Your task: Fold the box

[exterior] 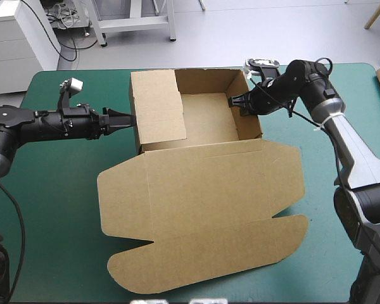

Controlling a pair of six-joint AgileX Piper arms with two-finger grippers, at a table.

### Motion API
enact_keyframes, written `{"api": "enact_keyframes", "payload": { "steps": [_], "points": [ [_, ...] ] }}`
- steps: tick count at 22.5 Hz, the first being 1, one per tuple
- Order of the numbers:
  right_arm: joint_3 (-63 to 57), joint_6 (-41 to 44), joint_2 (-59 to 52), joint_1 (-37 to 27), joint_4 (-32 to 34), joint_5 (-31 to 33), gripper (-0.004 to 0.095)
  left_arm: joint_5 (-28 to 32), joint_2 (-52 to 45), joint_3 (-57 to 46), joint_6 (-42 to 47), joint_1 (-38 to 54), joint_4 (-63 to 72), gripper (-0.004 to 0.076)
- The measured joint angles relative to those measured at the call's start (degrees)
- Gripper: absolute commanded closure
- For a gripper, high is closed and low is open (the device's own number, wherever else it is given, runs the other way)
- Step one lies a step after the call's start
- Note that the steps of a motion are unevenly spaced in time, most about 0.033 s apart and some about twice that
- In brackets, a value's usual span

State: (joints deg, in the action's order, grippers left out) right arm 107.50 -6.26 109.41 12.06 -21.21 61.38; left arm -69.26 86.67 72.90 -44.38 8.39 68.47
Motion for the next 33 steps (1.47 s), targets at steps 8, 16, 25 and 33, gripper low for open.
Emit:
{"api": "enact_keyframes", "payload": {
  "steps": [8,16,25,33],
  "points": [
    [0.00,0.90,0.33,3.09,2.35,-2.96,0.0927,-0.19,0.00,0.00,0.71,-0.61,-1.17,0.0216],
    [0.00,3.61,1.51,6.64,5.76,-3.78,0.0927,-0.17,0.00,0.00,3.20,-0.77,-6.26,0.0216],
    [0.00,4.22,2.38,9.75,5.77,-4.35,0.0928,-0.62,0.00,0.00,12.26,-0.77,-20.30,0.0216],
    [0.00,7.38,3.91,15.85,7.98,-6.45,0.0927,-1.01,0.00,0.00,26.70,-1.41,-34.91,0.0342]
  ]
}}
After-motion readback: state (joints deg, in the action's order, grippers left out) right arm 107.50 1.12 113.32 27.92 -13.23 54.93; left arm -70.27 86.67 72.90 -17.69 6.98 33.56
